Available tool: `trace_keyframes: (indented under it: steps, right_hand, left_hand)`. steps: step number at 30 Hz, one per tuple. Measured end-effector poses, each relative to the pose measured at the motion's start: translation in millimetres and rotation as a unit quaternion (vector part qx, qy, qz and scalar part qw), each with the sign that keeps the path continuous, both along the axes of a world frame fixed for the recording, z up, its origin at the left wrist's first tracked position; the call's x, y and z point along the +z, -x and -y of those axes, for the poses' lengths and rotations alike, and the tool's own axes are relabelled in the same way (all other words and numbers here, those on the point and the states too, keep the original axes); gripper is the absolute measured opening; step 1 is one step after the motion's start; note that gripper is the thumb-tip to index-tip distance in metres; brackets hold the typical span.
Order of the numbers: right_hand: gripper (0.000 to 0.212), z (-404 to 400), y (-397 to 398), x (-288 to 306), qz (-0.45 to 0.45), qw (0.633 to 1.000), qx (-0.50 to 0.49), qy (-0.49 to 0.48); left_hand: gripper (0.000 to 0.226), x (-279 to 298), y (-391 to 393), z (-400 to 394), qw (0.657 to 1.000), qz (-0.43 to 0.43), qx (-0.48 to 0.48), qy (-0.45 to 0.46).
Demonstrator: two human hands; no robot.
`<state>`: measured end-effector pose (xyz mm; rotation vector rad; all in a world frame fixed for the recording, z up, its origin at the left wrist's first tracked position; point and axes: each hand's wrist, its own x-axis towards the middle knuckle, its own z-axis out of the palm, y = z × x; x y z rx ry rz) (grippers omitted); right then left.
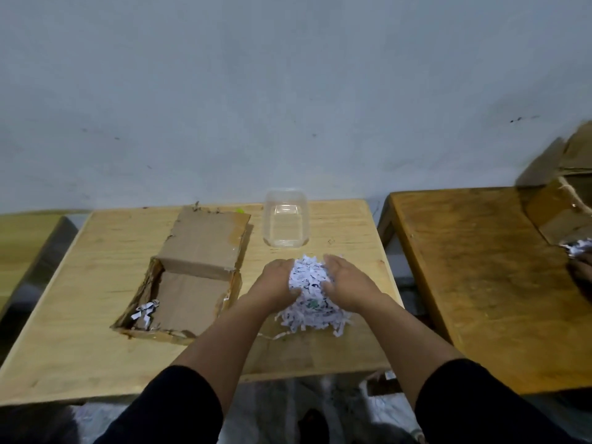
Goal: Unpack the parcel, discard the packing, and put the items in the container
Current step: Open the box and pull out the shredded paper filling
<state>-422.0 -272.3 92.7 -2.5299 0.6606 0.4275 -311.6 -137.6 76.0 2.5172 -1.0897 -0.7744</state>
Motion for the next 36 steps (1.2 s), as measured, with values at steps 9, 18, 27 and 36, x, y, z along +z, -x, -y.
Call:
trace_keyframes:
  steps: [9,18,27,36]
  right_hand:
    - [0.058,-44,-8,39,0.085,0.995,-0.022,0.045]
    - [0.053,-115,-53,45,0.191,0.977,0.071,0.064]
    - [0.052,-191,-126,-3,0.176,0.964,0.201,-0.004]
    - [0.060,-221,-179,-59,0.067,0.962,0.223,-0.140]
  left_hand:
    - [0.051,32,3,-40,0.974,0.174,0.078,0.120]
    - [0.053,26,-19,-133,0.944,0.231,0.202,0.125]
    - [0.067,-20,-35,-225,0.907,0.123,0.393,0.090]
    - [0.070,-49,-39,-241,0.888,0.035,0.434,0.145]
